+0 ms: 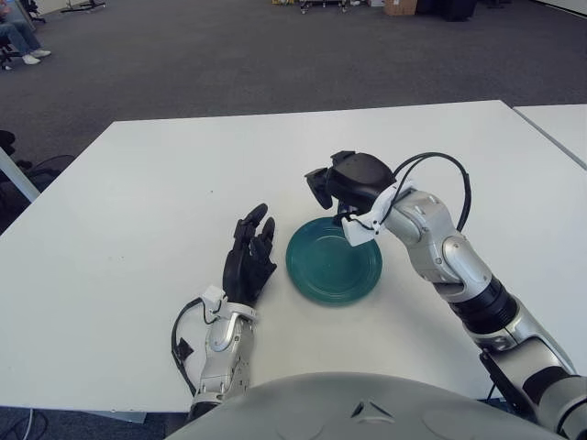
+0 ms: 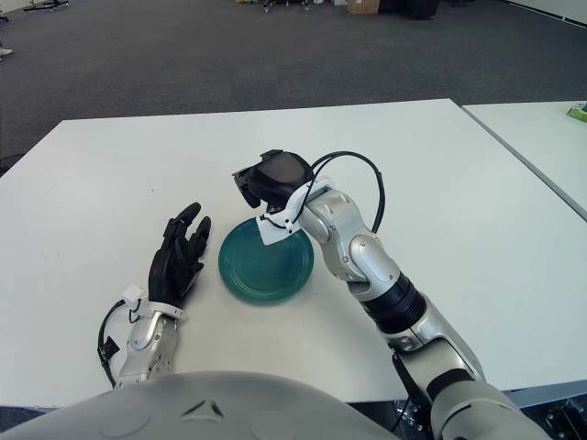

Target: Put the gum into the plate.

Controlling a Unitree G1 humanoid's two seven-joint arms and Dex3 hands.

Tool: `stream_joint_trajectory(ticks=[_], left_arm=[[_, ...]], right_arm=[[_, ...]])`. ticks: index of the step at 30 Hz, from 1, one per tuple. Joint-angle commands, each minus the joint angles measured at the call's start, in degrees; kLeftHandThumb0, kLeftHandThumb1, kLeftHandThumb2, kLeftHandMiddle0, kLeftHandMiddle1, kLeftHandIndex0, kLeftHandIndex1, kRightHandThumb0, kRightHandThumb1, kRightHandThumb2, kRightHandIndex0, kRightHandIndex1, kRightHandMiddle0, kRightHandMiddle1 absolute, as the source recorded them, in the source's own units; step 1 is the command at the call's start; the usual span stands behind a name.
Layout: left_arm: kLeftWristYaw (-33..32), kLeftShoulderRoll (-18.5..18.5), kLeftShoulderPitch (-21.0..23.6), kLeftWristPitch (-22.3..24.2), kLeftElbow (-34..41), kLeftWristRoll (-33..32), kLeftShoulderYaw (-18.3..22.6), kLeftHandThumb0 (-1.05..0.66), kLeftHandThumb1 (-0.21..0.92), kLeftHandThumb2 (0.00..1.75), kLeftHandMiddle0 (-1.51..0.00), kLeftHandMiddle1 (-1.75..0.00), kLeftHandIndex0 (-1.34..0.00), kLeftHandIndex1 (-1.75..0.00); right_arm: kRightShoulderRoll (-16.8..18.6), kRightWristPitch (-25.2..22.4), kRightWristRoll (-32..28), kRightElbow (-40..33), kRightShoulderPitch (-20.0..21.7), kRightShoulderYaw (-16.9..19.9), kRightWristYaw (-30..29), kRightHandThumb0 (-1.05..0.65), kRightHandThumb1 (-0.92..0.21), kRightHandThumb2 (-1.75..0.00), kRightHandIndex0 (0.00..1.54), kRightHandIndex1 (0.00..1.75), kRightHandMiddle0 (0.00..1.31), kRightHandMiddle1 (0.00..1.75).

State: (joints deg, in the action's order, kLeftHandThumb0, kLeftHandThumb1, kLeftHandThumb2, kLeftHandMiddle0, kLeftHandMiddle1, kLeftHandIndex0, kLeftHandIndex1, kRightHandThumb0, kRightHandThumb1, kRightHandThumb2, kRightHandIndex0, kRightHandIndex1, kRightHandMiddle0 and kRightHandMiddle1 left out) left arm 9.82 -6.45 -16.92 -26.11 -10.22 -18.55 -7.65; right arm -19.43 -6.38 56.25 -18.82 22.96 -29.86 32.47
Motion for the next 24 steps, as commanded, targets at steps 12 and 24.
stream_joint_trajectory(ticks=[12, 24], left_arm=[[4.7, -4.6, -1.2, 4.8, -4.4, -6.7, 0.2, -0.94, 0.92, 1.0, -0.06, 0.0, 0.0, -0.32], [4.7, -8.0, -1.8, 6.0, -1.6, -14.1, 0.6, -0.9, 0.92, 0.99, -0.21, -0.05, 0.0, -0.42]], right_arm=[[4.7, -1.2, -1.0, 0.7, -0.4, -2.6, 3.1, -0.42, -0.52, -1.06, 0.82, 1.75, 0.45, 1.75], [4.3, 0.7, -1.2, -1.7, -3.2, -3.3, 3.2, -0.4, -0.58, -0.98, 0.82, 1.75, 0.41, 1.75]])
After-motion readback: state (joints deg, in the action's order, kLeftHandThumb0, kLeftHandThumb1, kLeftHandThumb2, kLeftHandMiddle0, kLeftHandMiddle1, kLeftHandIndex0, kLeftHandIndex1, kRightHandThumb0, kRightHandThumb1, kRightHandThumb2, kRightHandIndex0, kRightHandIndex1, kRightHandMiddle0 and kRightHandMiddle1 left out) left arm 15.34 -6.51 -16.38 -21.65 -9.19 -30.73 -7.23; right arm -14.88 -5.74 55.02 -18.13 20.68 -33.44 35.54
